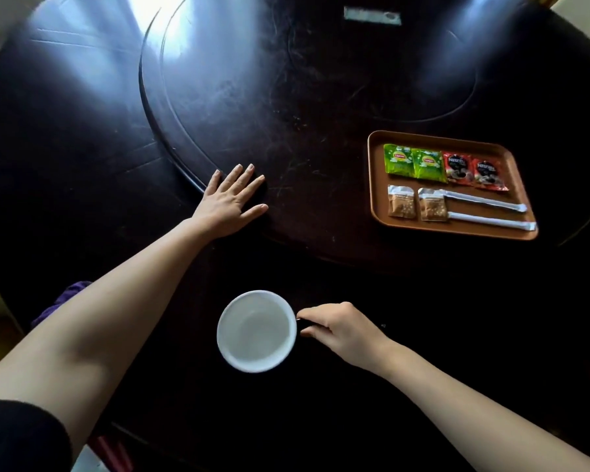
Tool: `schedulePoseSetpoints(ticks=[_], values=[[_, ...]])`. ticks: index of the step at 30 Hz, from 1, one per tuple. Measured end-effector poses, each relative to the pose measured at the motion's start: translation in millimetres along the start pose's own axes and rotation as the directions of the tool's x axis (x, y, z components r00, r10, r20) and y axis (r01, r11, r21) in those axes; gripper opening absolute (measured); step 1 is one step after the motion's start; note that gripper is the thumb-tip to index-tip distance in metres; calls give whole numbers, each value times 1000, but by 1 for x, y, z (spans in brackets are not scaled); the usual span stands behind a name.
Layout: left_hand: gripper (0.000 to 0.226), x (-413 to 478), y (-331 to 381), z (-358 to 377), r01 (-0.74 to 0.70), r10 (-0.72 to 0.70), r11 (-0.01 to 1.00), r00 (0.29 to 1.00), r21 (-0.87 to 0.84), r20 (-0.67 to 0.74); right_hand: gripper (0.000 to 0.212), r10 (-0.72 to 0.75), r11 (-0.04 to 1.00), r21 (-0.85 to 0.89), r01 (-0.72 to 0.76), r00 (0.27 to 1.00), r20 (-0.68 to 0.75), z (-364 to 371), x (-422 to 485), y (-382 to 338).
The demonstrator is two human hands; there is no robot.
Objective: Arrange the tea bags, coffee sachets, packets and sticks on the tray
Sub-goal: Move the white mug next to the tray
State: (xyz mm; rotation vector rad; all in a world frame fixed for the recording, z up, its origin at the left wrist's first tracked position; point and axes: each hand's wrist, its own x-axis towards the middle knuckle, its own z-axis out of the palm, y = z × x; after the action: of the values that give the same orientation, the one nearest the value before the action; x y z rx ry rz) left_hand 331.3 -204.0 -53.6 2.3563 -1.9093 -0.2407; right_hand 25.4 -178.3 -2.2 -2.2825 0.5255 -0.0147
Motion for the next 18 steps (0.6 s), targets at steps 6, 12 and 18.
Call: schedulePoseSetpoints(ticks=[6, 12, 18], values=[[68, 0, -1, 4, -6, 6, 1000, 1000, 6, -29, 28, 76, 997, 20, -74, 965, -252, -64, 20, 18], [70, 1, -2, 9, -6, 6, 1000, 999, 2, -50, 30, 137, 990, 48, -130, 866, -481, -119, 73, 48], [76, -1, -2, 7, 1, -2, 1000, 999, -10, -52, 25, 176, 984, 75, -160, 865, -469, -143, 108, 75]])
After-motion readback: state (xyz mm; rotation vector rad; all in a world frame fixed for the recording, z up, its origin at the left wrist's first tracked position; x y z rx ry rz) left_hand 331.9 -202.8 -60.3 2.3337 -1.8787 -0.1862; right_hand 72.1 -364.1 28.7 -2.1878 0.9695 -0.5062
